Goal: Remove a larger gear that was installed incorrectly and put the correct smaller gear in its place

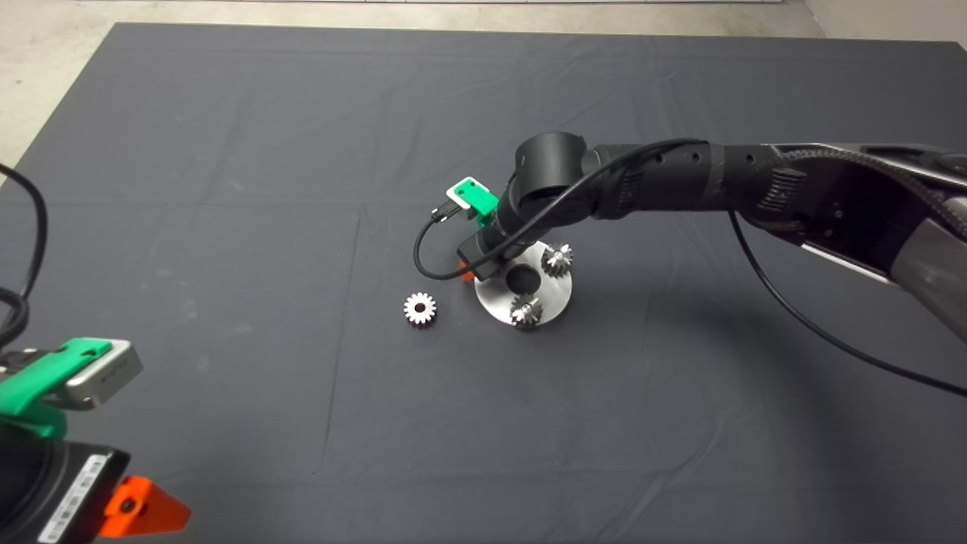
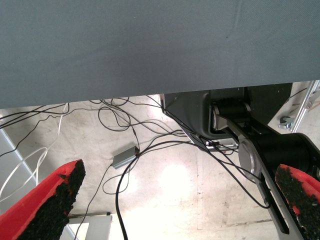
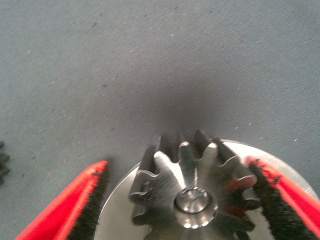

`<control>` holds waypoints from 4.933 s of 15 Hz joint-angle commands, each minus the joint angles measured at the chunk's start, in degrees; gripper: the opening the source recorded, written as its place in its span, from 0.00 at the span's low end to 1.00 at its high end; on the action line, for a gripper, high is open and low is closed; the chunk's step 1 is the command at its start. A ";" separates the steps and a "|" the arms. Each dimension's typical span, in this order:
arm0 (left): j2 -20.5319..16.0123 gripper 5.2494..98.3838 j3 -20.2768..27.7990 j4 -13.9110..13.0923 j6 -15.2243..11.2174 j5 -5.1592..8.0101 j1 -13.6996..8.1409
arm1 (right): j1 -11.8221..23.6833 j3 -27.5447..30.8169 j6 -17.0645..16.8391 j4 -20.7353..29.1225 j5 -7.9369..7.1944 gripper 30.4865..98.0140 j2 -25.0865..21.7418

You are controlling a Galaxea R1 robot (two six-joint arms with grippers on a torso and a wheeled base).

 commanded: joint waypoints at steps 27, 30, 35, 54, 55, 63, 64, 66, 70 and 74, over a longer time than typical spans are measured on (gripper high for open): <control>-0.33 0.99 1.39 -0.86 0.00 1.95 -0.24 | 2.46 1.10 0.90 -2.05 -0.58 0.31 -0.01; -0.24 0.99 1.39 -0.86 0.00 1.95 -0.24 | 3.49 1.54 0.98 -1.96 -0.58 0.31 -0.01; -0.24 0.99 1.39 -0.86 0.00 1.95 -0.24 | 5.82 1.72 1.25 -1.87 -0.58 0.31 0.08; 7.48 0.99 -2.73 8.37 -1.06 -5.34 -0.24 | 11.13 28.23 5.20 4.28 -6.47 0.30 -37.30; 8.20 0.99 -3.35 8.37 -1.10 -5.34 -0.24 | 11.04 29.35 5.20 4.28 -6.47 0.30 -39.24; 11.81 0.99 -3.89 8.37 -1.85 -5.52 -0.24 | 7.06 30.64 9.43 4.35 -5.94 0.30 -43.43; 12.33 0.99 -4.38 8.45 -1.85 -5.43 -0.19 | 6.30 30.64 10.44 4.28 -5.85 0.30 -43.34; 12.68 0.99 -6.07 8.46 -1.50 -5.43 -0.16 | 5.61 30.72 11.52 4.28 -5.68 0.30 -43.00; 15.77 0.99 -7.13 8.54 -1.40 -5.52 -0.16 | 3.47 32.49 12.67 4.19 -3.57 0.30 -42.99; 17.69 0.99 -7.72 8.69 -1.23 -5.95 -0.01 | 1.05 34.06 13.43 3.84 -2.25 0.30 -42.67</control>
